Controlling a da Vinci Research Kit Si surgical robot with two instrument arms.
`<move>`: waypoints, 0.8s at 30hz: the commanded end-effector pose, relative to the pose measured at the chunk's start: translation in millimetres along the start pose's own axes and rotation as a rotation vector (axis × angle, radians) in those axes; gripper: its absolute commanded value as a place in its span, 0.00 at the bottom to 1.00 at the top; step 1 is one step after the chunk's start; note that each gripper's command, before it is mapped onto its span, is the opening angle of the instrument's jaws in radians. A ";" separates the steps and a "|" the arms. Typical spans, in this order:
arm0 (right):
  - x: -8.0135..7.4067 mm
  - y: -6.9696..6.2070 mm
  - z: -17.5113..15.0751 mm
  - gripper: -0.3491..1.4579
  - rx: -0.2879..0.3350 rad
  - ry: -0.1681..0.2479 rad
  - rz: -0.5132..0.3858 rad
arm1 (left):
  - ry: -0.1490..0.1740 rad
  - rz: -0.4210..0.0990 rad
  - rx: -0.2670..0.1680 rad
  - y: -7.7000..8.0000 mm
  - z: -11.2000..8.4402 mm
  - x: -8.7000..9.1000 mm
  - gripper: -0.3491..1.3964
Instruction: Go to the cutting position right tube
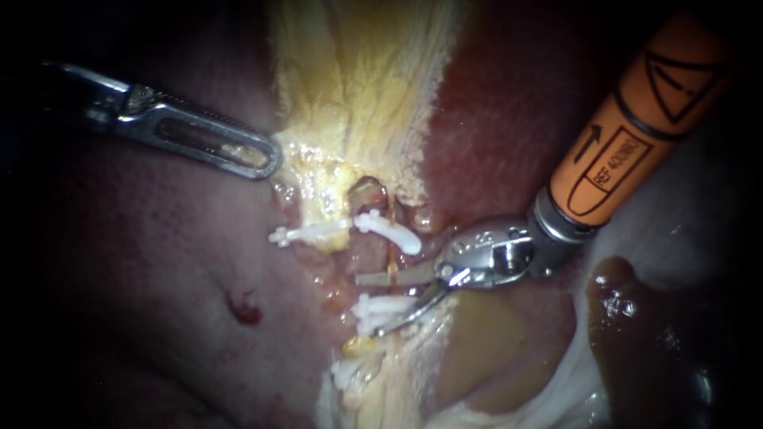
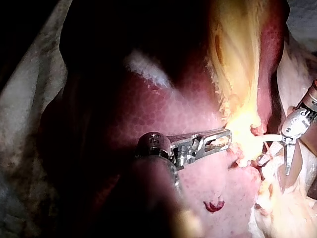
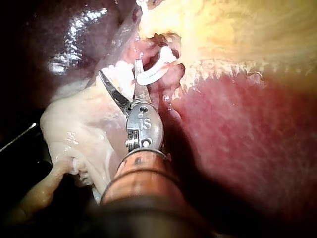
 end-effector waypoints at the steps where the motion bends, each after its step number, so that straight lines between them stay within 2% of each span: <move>1: 0.2 0.0 0.2 0.86 -0.003 0.001 -0.009 | 0.000 0.001 0.002 0.0 0.0 0.0 0.00; 4: 0.4 0.1 0.6 0.86 -0.003 0.001 -0.039 | 0.000 0.000 0.002 0.0 0.0 0.0 0.00; 12: 0.7 0.4 1.2 0.85 -0.012 0.011 -0.044 | 0.000 0.000 0.002 0.0 0.0 0.0 0.00; 19: 1.3 0.8 1.5 0.86 -0.011 0.065 -0.045 | 0.000 0.000 0.002 0.0 0.1 -0.1 0.00; 24: 1.8 0.7 1.6 0.86 -0.009 0.084 -0.044 | 0.000 0.000 0.001 0.0 0.1 -0.1 0.00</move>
